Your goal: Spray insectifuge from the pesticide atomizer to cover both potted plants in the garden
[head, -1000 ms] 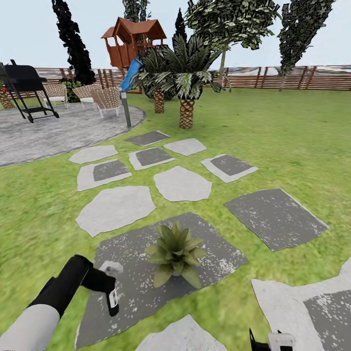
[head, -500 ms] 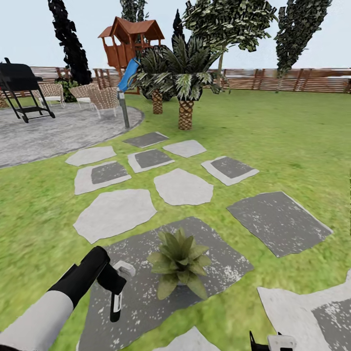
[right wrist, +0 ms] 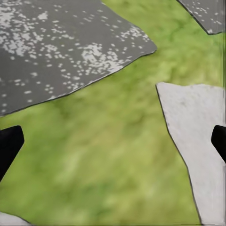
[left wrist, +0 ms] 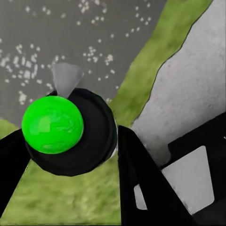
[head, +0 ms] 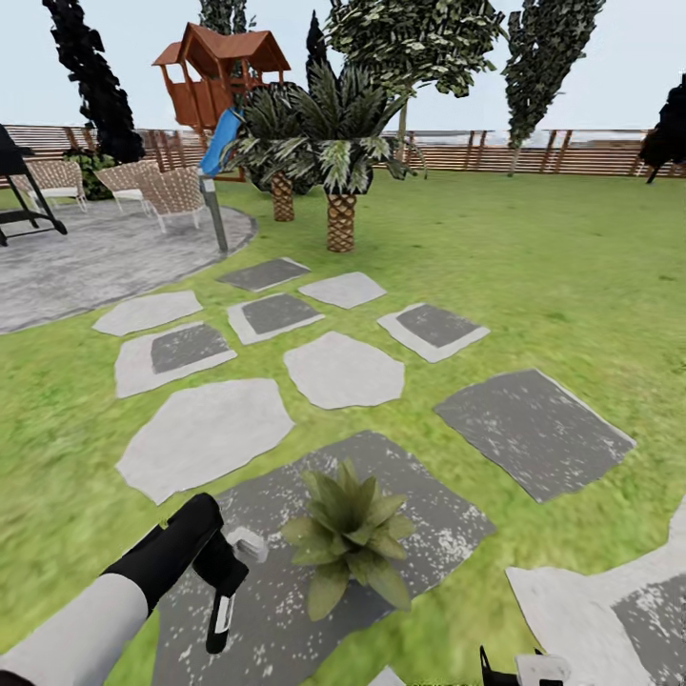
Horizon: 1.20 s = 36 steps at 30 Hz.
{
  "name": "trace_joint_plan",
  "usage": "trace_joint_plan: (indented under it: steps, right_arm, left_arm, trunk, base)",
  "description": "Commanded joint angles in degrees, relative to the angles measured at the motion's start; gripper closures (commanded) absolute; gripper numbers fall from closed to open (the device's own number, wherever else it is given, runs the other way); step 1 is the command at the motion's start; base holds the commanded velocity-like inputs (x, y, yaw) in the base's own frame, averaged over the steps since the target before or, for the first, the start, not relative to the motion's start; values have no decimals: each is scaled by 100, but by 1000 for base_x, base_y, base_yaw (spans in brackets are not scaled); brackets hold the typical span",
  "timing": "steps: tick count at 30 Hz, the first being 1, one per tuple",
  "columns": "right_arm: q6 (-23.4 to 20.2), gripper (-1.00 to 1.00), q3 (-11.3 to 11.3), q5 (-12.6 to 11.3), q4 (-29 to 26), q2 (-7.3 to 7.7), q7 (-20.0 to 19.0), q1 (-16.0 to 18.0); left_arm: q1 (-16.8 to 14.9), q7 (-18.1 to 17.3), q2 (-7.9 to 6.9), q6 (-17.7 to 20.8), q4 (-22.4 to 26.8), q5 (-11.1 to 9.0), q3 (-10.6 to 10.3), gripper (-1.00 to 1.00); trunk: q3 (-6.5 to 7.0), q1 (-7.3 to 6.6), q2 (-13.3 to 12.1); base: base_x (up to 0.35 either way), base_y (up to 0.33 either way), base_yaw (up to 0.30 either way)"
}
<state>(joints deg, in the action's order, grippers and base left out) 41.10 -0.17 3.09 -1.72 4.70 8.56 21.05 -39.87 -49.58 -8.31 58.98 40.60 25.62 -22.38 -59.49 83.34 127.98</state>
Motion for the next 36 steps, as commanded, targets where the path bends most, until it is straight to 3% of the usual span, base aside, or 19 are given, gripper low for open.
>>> trace_joint_plan:
  steps: [1, 6, 12, 15, 18, 20, 23, 28, 31, 33, 36]
  right_arm:
    - [12, -100, -1, 34, 5, 0, 32, 4]
    - [12, -100, -1, 34, 5, 2, 34, 4]
    - [12, -100, -1, 37, 5, -4, 34, 4]
    - [12, -100, -1, 42, 5, -4, 40, 4]
    - [12, -100, -1, 42, 5, -4, 41, 4]
    - [12, -100, -1, 43, 5, -4, 41, 4]
    - [12, -100, 2, 43, 5, -4, 41, 4]
    - [12, -100, 7, 43, 5, -4, 39, 4]
    - [12, -100, 5, 43, 5, -4, 40, 4]
    - [12, -100, 5, 43, 5, -4, 38, 4]
    - [12, -100, 5, 43, 5, -4, 37, 4]
  left_arm:
    - [0, -98, -5, 6, 10, 67, -74, 100]
    - [-27, -555, -36, 0, 9, 70, -196, 100]
    - [-41, -640, -77, -1, 9, 80, -225, 100]
    - [-329, -654, -90, -1, -32, 102, -238, 100]
    - [-738, -840, -56, -5, -677, 125, -254, 100]
    - [-1090, -1153, -21, -9, -1147, 273, -597, 100]
    - [-1195, -1591, -8, -10, -1257, 362, -1121, 100]
    - [-1192, -1759, 18, -35, -1220, 388, -1220, 100]
    - [-1186, -1765, 223, -50, -1222, 398, -1239, 100]
    - [-1174, -1766, 339, -39, -1256, 462, -1432, 100]
    - [-1150, -1766, 382, -21, -1287, 547, -1699, 100]
  trunk:
    - [-5, -1, 2]
    - [-5, -1, 2]
    - [-5, -1, 2]
    - [-5, -1, 2]
    - [-5, -1, 2]
    - [-5, -1, 2]
    - [-5, -1, 2]
    - [-5, -1, 2]
    - [-5, -1, 2]
    - [-5, -1, 2]
    - [-5, -1, 2]
  base:
    - [5, 4, -219]
    - [1, 1, -256]
    - [0, 0, -114]
    - [0, 0, -4]
    - [0, 0, 0]
    - [0, 0, 0]
    - [0, 0, 0]
    - [0, 0, 0]
    - [0, 0, 0]
    - [-104, 0, 0]
    - [-154, 0, 0]
